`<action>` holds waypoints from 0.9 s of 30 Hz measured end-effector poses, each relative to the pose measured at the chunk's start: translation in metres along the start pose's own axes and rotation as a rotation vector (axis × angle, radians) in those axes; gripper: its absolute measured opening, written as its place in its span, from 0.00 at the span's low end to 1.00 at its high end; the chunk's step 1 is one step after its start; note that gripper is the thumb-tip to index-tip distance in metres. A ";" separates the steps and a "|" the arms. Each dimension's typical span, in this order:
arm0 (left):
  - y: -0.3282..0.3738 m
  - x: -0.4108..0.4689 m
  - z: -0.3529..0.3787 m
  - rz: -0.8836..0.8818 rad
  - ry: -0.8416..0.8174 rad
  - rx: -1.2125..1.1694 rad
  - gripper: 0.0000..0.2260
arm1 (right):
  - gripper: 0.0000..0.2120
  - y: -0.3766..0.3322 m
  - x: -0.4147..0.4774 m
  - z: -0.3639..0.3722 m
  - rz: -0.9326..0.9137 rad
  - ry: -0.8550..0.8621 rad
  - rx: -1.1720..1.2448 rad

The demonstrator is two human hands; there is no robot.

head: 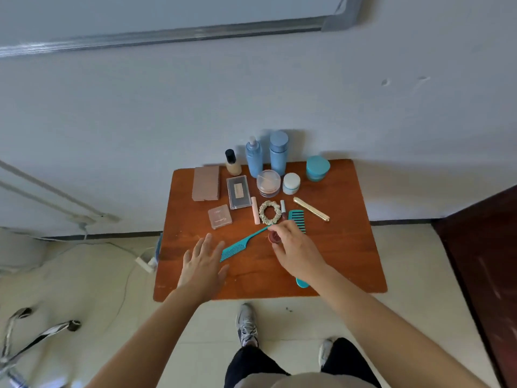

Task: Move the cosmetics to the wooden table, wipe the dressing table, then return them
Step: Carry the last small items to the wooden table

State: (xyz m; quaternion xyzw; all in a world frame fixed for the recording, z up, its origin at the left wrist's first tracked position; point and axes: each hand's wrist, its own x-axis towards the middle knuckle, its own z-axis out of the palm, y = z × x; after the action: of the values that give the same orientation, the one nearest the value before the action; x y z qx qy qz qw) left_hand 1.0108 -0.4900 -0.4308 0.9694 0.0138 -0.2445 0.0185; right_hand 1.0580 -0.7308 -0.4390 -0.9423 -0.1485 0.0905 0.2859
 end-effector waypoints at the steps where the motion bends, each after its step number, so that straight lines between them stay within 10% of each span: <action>1: -0.007 0.013 0.002 0.031 -0.017 -0.005 0.29 | 0.19 -0.003 0.006 0.008 0.047 -0.001 -0.007; 27: -0.030 0.068 -0.007 0.350 -0.103 0.109 0.30 | 0.23 -0.043 -0.031 0.053 0.626 0.203 -0.092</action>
State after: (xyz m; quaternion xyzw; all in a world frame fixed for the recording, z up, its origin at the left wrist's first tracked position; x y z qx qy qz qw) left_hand 1.0727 -0.4582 -0.4580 0.9428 -0.1692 -0.2871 0.0091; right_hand 1.0054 -0.6801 -0.4553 -0.9584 0.1735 0.0730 0.2147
